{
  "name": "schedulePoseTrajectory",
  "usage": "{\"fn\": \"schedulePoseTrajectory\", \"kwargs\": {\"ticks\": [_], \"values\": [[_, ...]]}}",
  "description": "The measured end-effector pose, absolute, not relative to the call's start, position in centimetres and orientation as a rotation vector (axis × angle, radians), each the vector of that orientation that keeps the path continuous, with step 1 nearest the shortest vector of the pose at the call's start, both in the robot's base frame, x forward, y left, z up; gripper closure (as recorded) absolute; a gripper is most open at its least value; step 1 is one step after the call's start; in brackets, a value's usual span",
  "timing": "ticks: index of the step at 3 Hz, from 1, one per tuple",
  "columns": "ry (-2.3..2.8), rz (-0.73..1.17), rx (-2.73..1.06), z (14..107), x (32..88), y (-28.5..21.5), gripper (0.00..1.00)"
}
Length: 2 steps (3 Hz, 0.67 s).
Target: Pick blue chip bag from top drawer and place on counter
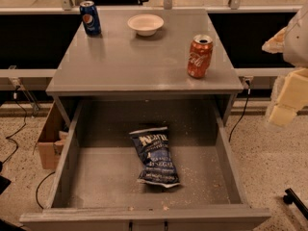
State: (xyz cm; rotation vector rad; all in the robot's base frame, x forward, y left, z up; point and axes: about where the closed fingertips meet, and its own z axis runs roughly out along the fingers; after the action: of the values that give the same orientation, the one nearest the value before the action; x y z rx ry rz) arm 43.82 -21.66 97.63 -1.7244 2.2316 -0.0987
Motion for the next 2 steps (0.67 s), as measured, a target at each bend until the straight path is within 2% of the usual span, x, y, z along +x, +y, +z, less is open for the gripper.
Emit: {"fn": "schedulePoseTrajectory", "kwargs": {"ticks": [2], "values": [[2.268,-0.116,-1.69,96.5,45.7,-21.1,0.0]]}}
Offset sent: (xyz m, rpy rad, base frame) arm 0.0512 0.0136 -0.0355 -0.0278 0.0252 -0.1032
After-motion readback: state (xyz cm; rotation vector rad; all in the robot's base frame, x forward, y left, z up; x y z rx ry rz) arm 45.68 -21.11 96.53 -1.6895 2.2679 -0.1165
